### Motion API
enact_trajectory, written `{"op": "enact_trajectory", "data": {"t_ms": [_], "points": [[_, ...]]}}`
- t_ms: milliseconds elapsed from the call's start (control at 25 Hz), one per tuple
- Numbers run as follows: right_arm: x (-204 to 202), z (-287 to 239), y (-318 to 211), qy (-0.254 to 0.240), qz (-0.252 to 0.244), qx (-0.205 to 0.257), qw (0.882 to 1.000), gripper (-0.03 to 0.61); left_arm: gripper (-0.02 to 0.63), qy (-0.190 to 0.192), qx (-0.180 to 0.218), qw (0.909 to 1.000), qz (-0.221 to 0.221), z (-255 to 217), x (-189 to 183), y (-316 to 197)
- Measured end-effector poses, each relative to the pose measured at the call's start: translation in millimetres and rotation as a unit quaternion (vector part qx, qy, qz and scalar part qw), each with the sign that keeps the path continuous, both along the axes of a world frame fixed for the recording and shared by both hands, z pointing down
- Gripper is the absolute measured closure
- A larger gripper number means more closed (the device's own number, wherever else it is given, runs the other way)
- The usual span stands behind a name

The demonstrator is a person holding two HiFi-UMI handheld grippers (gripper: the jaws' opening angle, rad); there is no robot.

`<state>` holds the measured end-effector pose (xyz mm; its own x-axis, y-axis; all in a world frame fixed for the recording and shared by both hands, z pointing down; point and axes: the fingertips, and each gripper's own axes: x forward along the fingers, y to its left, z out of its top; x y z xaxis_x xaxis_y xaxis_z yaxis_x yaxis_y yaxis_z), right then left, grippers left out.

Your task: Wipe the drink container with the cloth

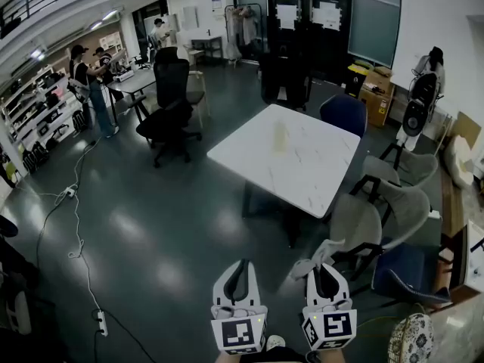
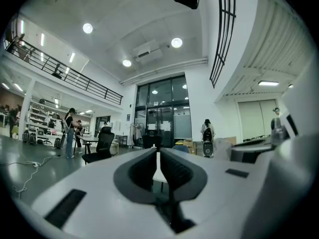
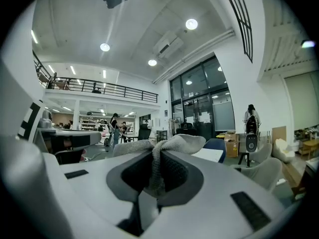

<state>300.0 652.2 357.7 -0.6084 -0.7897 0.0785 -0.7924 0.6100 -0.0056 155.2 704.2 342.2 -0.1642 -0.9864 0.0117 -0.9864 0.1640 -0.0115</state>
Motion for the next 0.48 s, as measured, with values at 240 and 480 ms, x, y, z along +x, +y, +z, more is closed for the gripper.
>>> {"op": "enact_trajectory", "data": {"t_ms": [240,480], "points": [[2.0,5.8,-11.2,0.0,-0.011,-0.009,1.0,0.534,0.584,0.008,-0.007,0.9999,0.001,3.1,6.0,-13.4],[4.3,10.1,-26.6,0.0,-0.024,-0.005,1.0,0.534,0.584,0.002,-0.008,1.0,-0.003,11.9,12.8,-27.7]]}}
